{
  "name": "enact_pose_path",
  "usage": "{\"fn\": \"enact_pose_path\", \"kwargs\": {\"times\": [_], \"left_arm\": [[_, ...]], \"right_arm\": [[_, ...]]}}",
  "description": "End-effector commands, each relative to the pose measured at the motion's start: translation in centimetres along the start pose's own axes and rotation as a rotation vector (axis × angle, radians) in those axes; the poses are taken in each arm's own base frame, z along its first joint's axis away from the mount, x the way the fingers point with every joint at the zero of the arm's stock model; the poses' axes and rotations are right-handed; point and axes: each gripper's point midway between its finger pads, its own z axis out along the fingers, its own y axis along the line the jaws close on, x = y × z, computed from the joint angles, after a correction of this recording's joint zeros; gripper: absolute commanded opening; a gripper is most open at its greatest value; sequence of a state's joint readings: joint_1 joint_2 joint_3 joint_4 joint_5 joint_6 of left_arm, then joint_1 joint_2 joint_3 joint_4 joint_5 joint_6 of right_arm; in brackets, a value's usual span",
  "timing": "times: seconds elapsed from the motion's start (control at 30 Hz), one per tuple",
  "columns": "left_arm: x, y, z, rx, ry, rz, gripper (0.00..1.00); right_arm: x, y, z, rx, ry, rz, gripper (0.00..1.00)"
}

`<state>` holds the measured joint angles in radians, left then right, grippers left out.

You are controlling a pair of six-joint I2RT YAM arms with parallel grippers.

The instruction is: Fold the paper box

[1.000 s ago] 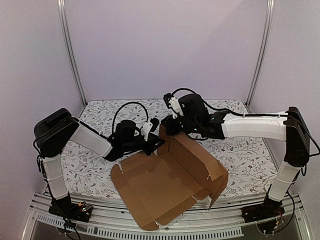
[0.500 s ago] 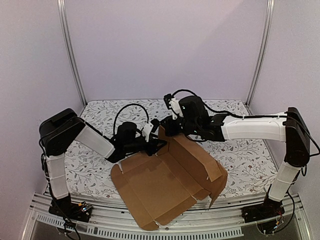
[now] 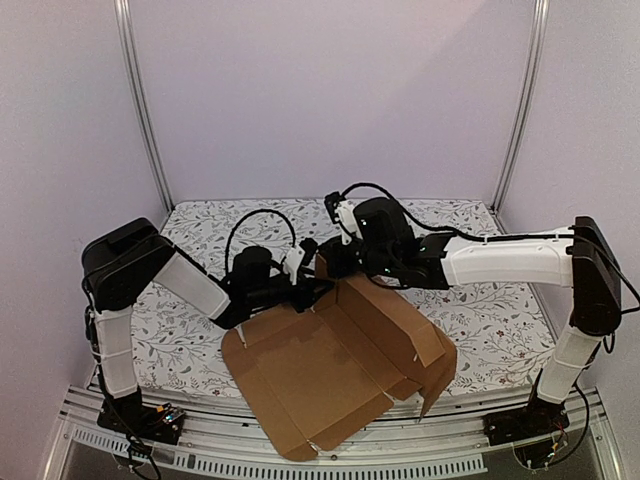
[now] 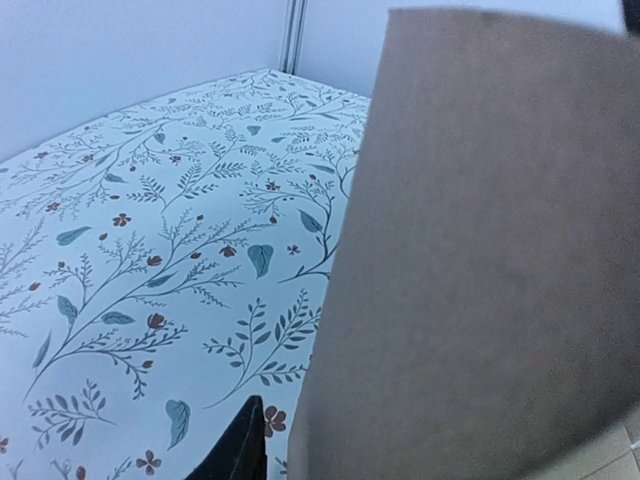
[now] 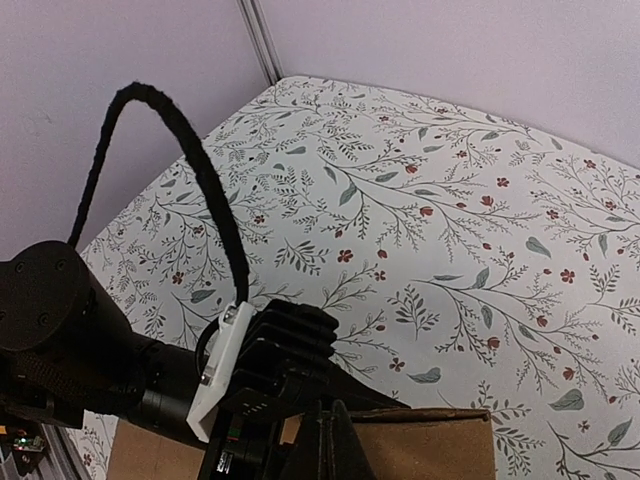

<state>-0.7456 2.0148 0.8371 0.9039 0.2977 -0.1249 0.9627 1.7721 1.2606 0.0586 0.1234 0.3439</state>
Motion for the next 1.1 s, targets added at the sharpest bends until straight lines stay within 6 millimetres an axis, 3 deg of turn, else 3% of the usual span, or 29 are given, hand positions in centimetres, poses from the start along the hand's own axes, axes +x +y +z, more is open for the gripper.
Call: {"fn": "enact_pose_path", "kwargs": {"times": [0.0, 0.33, 0.73, 0.97, 1.07], "left_arm": [[0.5, 0.2, -0.6, -0.008, -0.016, -0.002, 0.33], [1.5, 0.2, -0.8, -0.004, -0.021, -0.025, 0.33], [0.5, 0.5, 0.4, 0.0, -0.065, -0.036, 0.34], [0.3, 0.6, 1.4, 0.014, -0.085, -0.054, 0.01], [0.0, 0.5, 1.7, 0.031, -0.099, -0.06, 0.0]], "right_arm": [[7.1, -1.1, 0.3, 0.062, 0.203, -0.043, 0.0], [8.9, -1.1, -0.2, 0.084, 0.245, -0.069, 0.0], [8.2, -0.5, -0.5, 0.061, 0.236, -0.046, 0.0], [7.9, -0.3, -0.8, 0.054, 0.231, -0.04, 0.0], [7.8, -0.3, -0.9, 0.052, 0.23, -0.038, 0.0]]}}
